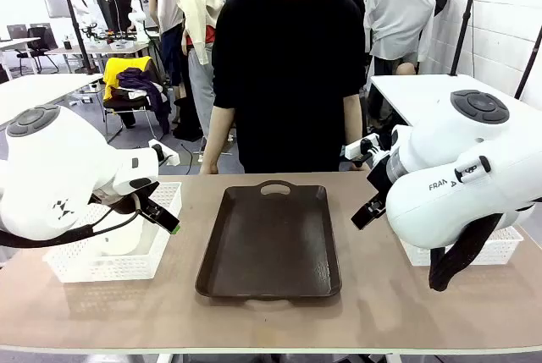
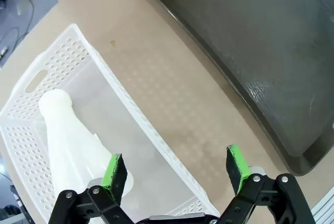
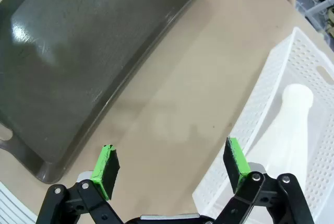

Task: Prepare the laboratory tools.
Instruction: Pick up the Big flask that the person points to.

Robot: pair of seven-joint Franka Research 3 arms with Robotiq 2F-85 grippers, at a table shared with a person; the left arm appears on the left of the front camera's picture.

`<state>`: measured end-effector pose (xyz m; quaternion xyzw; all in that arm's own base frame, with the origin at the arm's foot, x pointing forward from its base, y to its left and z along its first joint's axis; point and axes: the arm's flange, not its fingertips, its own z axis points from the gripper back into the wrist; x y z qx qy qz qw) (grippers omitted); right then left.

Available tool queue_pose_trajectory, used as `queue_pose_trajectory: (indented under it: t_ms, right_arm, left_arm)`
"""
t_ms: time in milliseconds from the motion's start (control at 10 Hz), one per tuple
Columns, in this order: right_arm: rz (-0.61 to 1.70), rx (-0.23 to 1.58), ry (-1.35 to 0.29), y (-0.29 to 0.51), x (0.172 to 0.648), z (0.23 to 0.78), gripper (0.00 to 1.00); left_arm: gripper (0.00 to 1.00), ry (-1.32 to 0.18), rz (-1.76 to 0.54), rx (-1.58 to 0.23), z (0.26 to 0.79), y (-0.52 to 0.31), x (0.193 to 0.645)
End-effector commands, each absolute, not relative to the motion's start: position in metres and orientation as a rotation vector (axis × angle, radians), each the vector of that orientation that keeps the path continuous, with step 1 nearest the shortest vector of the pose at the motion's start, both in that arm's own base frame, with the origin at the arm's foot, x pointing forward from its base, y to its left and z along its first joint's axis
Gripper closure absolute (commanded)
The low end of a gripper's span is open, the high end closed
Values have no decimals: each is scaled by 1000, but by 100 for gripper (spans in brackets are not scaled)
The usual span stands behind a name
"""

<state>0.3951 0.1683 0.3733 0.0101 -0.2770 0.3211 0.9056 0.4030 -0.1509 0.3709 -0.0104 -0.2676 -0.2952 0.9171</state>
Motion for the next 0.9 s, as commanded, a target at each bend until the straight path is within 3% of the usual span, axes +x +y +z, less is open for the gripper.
queue_pose_trajectory:
  t_ms: [0,800]
  right_arm:
    - [663,21,-572,168,395,373,0]
    - [663,21,-572,168,395,373,0]
  left_arm:
    - [0,-551,-607,-21,371,-151,403]
    - [0,-551,-607,-21,371,-151,403]
